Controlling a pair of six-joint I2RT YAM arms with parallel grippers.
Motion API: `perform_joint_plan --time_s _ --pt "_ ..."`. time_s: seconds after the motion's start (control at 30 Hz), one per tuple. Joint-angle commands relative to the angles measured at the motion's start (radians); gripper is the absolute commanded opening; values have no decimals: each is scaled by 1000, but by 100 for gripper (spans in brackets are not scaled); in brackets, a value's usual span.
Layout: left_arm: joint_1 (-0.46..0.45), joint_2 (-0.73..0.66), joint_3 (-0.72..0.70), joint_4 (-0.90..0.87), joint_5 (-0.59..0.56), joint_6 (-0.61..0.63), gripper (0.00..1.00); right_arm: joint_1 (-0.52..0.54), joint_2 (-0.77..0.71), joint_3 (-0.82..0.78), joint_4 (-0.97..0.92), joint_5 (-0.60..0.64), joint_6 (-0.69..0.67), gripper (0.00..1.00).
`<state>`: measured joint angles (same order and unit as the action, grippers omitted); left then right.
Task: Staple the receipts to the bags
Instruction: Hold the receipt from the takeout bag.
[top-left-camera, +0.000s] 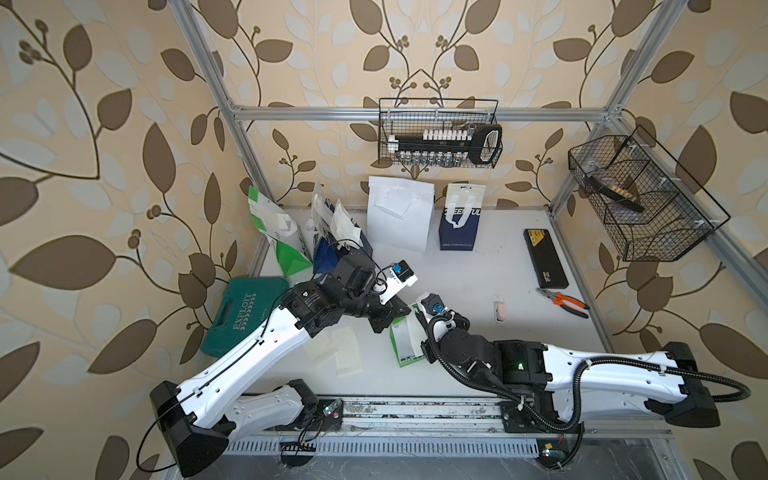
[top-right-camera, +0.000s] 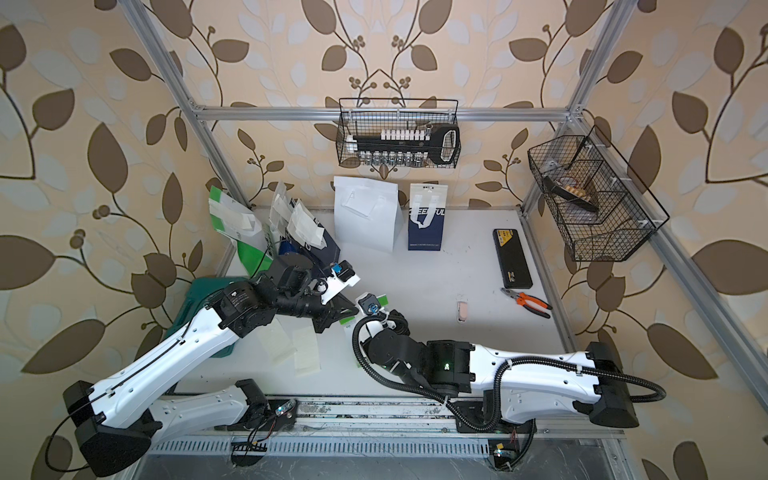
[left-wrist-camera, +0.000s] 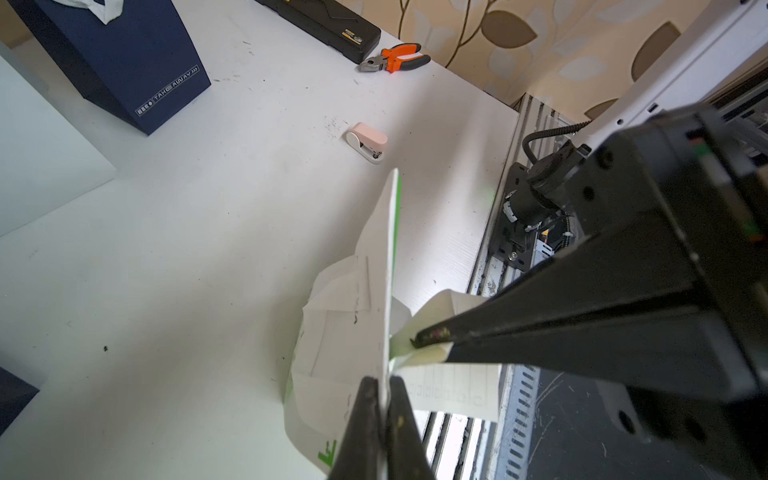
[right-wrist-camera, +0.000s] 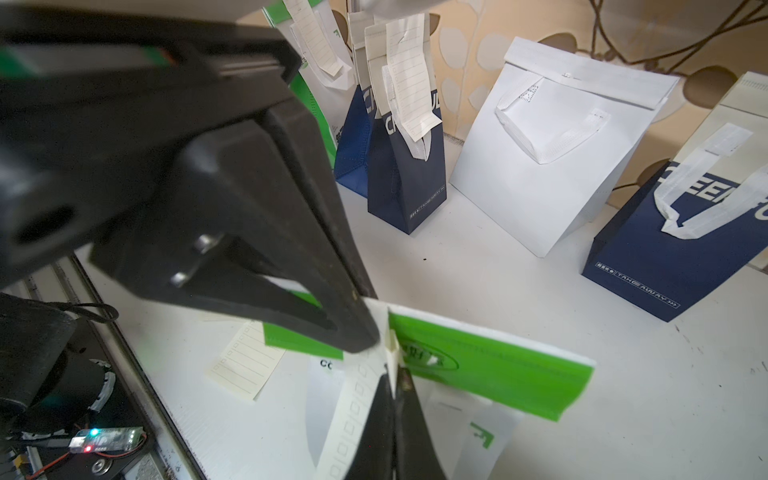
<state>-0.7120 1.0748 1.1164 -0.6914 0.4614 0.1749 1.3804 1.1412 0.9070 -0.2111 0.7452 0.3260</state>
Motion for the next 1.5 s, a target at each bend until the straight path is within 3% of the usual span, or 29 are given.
perform_joint_plan --time_s 0.0,0.07,0.23,0.3,0.47,0.57,0.8,1.07,1.27,1.37,1.47 --pt "6 -2 0 1 -13 12 0 -5 -12 -6 -19 21 7 26" --pt "6 -8 -2 1 -15 20 0 -13 -70 -31 -20 14 17 46" --pt "6 -22 1 -4 4 31 0 -65 -250 -106 -34 -136 52 67" --pt "6 -20 7 -10 22 34 0 -81 -283 -112 -61 -167 42 87" --pt "5 -12 26 -16 63 38 0 -109 -223 -68 -89 -217 11 97" --pt "5 -9 38 -17 80 36 0 -161 -160 -39 -80 -268 5 98" --pt "-3 -6 36 -28 129 40 0 -271 -115 -17 -61 -204 99 87" --pt "-6 -1 21 -20 159 40 0 -331 -83 -11 -28 -191 164 85" --pt "-6 -24 7 3 86 15 0 -499 -115 -9 -186 -215 302 85" --pt "-6 -26 13 13 -4 -21 0 -591 -140 -27 -274 -253 357 86" --pt "-4 -17 32 26 -120 -82 0 -779 -143 -76 -356 -406 390 86"
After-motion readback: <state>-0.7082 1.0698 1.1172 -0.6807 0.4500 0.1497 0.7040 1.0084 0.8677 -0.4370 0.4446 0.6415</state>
